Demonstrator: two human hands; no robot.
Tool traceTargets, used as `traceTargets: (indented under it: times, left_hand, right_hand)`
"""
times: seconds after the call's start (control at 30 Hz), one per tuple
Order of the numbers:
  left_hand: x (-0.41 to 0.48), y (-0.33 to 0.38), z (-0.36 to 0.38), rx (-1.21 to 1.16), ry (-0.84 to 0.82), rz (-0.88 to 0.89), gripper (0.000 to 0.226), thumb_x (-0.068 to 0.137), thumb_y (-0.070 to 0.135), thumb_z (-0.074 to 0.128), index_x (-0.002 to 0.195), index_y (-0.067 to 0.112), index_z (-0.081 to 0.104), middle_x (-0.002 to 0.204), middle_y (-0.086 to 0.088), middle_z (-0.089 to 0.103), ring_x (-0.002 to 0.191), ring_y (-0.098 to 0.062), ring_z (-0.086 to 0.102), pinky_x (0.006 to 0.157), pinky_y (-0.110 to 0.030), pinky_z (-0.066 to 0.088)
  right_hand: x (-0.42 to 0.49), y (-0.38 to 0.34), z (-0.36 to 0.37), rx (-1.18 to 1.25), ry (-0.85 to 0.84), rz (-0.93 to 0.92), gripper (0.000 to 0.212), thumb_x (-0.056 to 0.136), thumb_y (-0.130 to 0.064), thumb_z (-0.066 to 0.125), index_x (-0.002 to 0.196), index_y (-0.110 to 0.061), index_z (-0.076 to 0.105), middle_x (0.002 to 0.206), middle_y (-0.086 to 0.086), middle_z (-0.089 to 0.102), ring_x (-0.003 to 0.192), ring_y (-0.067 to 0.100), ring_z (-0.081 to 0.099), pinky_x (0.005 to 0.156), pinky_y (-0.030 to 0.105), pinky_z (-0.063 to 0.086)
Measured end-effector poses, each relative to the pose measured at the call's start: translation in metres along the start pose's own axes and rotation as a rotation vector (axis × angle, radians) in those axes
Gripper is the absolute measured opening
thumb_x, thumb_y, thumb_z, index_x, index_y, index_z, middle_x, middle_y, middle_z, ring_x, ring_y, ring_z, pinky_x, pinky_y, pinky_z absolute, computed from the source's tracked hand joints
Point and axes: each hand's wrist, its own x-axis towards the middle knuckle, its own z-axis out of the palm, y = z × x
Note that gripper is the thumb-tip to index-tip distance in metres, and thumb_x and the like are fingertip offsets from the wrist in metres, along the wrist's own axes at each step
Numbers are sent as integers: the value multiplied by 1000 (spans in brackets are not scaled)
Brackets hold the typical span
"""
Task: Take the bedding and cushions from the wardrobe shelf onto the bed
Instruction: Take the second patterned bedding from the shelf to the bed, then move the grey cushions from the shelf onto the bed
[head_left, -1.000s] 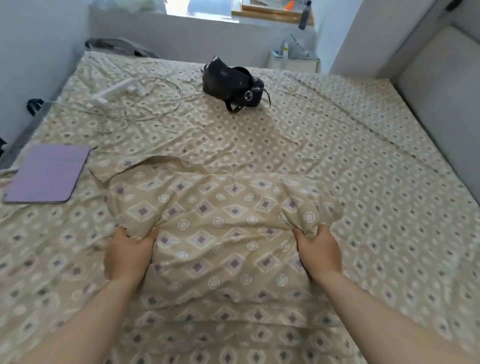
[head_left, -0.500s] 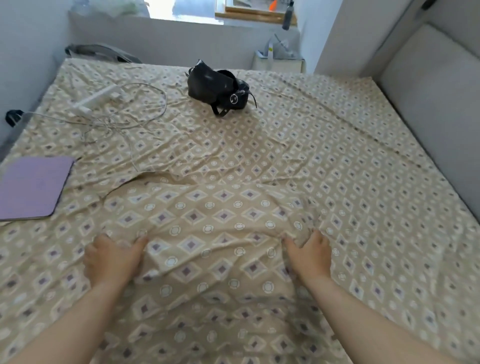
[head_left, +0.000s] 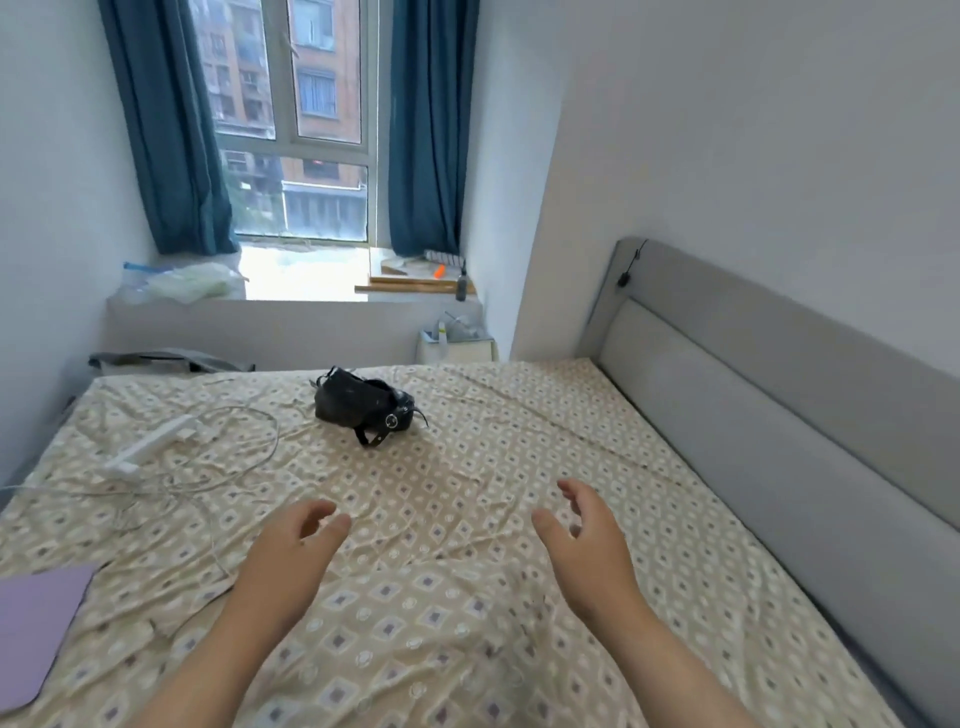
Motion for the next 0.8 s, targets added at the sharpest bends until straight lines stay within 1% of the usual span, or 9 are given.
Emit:
traceTargets:
  times: [0.03, 0.1, 0.2, 0.27, 0.37, 0.43, 0.57, 0.7, 0.8]
  left_hand:
    - [-3, 18, -3, -22, -20, 36, 12, 90, 37, 60, 101, 32, 60, 104, 12, 63, 102, -11, 58, 82, -33, 44]
    - [-9, 51, -4, -59, -56, 116, 8, 90, 34, 60, 97, 34, 61, 102, 14, 63, 100, -7, 58, 81, -32, 44]
    - [-19, 94, 9, -110, -90, 219, 14, 89, 30, 61, 104, 28, 63, 103, 14, 64, 99, -5, 58, 77, -28, 44]
    - [-29, 124, 25, -164, -125, 271, 20, 89, 27, 62, 109, 24, 63, 106, 13, 64, 99, -3, 57, 80, -27, 43]
    - [-54, 173, 60, -209, -223, 338, 24, 90, 25, 62, 114, 21, 62, 108, 10, 63, 97, 4, 54, 80, -23, 41]
    - [-73, 202, 83, -240, -297, 383, 26, 91, 24, 61, 116, 20, 61, 110, 9, 62, 99, 4, 54, 79, -20, 41]
    - [-114, 256, 129, -279, -403, 486, 25, 91, 24, 60, 115, 18, 62, 110, 7, 63, 98, 3, 55, 75, -14, 40]
    - [-169, 303, 177, -326, -531, 558, 23, 91, 25, 60, 113, 18, 62, 108, 9, 64, 99, 2, 57, 75, -15, 42]
    - [-217, 328, 211, -361, -632, 599, 21, 91, 22, 61, 112, 16, 63, 107, 7, 66, 99, 2, 58, 77, -18, 42]
  right_hand:
    - [-8, -11, -14, 5, 31, -8, 53, 86, -49, 58, 135, -35, 43, 128, -21, 42, 124, 10, 42, 105, 38, 37]
    - [-23, -30, -41, 2, 98, -22, 50, 86, -47, 58, 134, -37, 44, 130, -20, 43, 123, 10, 43, 104, 39, 38]
    - [-44, -47, -77, -17, 178, -29, 48, 87, -42, 59, 133, -35, 45, 134, -16, 45, 122, 11, 45, 104, 37, 37]
    - [-59, -53, -103, -91, 236, -73, 48, 88, -36, 60, 134, -30, 46, 133, -13, 45, 123, 11, 44, 106, 35, 35]
    - [-85, -54, -153, -210, 330, -118, 49, 89, -33, 60, 135, -25, 45, 130, -13, 44, 122, 8, 41, 105, 29, 32]
    - [-101, -51, -187, -223, 392, -93, 49, 89, -35, 59, 135, -27, 44, 126, -16, 42, 118, 4, 40, 102, 28, 32]
    - [-141, -38, -261, -157, 527, -16, 46, 90, -36, 59, 133, -29, 44, 123, -17, 40, 119, 11, 43, 103, 36, 37]
    - [-188, -20, -337, -142, 682, 30, 43, 89, -36, 60, 130, -32, 46, 129, -14, 44, 121, 8, 43, 103, 36, 37]
    - [-230, -8, -383, -161, 793, 40, 38, 88, -30, 63, 122, -35, 48, 126, -12, 50, 114, 9, 47, 101, 33, 38]
